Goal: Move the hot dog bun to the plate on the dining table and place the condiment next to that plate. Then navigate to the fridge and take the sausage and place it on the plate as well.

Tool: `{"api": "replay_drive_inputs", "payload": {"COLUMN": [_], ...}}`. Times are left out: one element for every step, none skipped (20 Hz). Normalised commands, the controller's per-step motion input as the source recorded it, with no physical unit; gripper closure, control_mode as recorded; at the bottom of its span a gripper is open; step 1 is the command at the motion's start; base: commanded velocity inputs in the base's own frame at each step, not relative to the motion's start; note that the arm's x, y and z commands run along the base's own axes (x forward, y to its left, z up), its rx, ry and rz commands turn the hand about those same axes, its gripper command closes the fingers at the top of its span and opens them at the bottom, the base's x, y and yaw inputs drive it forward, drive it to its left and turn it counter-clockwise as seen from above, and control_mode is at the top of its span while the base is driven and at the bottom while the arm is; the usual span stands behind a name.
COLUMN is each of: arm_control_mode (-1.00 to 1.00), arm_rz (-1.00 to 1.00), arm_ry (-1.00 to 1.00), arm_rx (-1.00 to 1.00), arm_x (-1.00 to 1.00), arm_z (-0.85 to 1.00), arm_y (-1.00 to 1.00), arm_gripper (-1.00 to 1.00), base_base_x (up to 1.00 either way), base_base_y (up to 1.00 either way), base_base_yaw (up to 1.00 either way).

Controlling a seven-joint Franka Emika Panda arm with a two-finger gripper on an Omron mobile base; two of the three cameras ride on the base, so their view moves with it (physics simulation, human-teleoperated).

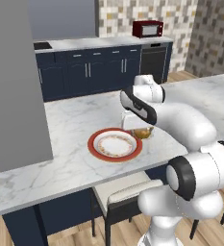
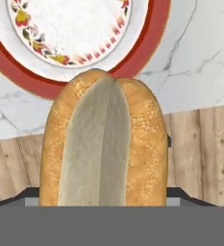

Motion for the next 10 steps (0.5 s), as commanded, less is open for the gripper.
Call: {"api": "replay_drive_inputs", "payload": {"arm_control_mode": [-1.00, -1.00, -1.00, -1.00, -1.00, -1.00, -1.00, -1.00, -1.00, -1.00], "arm_rz": [0.04, 0.02, 0.00, 0.00, 0.00, 0.00, 0.00, 0.00, 0.00, 0.00], "arm_ry": [0.00, 0.00, 0.00, 0.00, 0.00, 0.00, -0.02, -0.04, -0.05, -0.06], "arm_rx": [0.02, 0.03, 0.02, 0.00, 0.00, 0.00, 0.00, 0.00, 0.00, 0.00], "arm_x": [0.90, 0.86, 0.83, 0.67, 0.65, 0.60, 0.56, 0.58, 0.59, 0.54], "arm_z": [-0.56, -0.61, -0.76, -0.87, -0.92, -0.91, -0.89, -0.81, -0.78, -0.71], "arm_y": [0.34, 0.14, 0.00, 0.00, 0.00, 0.00, 0.00, 0.00, 0.00, -0.01], "arm_gripper": [1.00, 1.00, 1.00, 1.00, 1.00, 1.00, 1.00, 1.00, 1.00, 1.00], "base_base_x": [0.00, 0.00, 0.00, 0.00, 0.00, 0.00, 0.00, 0.00, 0.00, 0.00], "base_base_y": [0.00, 0.00, 0.00, 0.00, 0.00, 0.00, 0.00, 0.00, 0.00, 0.00], "base_base_yaw": [0.00, 0.00, 0.00, 0.00, 0.00, 0.00, 0.00, 0.00, 0.00, 0.00]}}
